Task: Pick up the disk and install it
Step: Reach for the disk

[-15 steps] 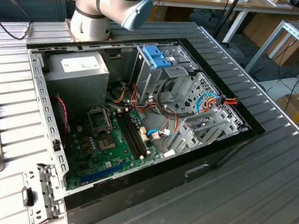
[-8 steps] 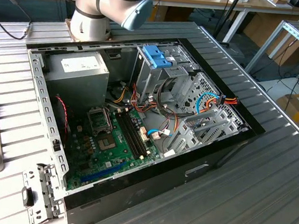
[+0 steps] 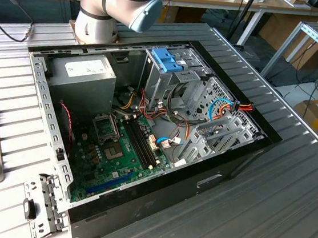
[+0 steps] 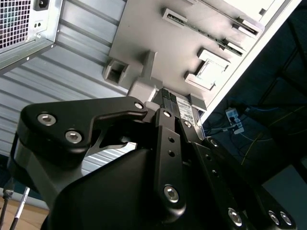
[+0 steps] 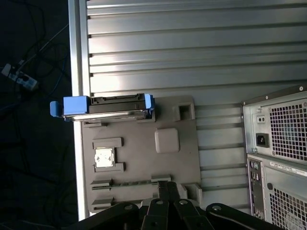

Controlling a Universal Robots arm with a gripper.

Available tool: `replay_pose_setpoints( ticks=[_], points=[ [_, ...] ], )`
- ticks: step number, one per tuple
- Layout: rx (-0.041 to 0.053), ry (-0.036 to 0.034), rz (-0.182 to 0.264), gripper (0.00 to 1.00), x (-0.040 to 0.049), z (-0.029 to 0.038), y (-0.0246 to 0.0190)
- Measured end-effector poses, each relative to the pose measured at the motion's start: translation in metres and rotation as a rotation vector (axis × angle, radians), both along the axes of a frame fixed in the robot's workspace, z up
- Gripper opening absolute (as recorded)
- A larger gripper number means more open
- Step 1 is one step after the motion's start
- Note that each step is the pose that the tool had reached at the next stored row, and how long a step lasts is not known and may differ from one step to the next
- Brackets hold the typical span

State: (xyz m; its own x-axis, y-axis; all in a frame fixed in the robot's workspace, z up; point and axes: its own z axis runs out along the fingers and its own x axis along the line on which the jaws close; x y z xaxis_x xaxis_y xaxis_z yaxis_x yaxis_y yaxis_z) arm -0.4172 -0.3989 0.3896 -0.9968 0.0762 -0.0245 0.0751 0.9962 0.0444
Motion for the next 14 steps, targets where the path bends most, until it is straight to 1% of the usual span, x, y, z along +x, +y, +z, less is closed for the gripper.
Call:
replay_pose_setpoints(
  ticks=[8,12,14],
  points=[
    [-0.0001,0.0001,0.0,0.1,-0.0038,-0.0009,0.0002],
    [-0.0003,0.0,0.0,0.1,-0.0046,-0.0016,0.0029],
    [-0.0003,0.0,0.0,0.1,-0.0048,-0.002,0.0055]
  ],
)
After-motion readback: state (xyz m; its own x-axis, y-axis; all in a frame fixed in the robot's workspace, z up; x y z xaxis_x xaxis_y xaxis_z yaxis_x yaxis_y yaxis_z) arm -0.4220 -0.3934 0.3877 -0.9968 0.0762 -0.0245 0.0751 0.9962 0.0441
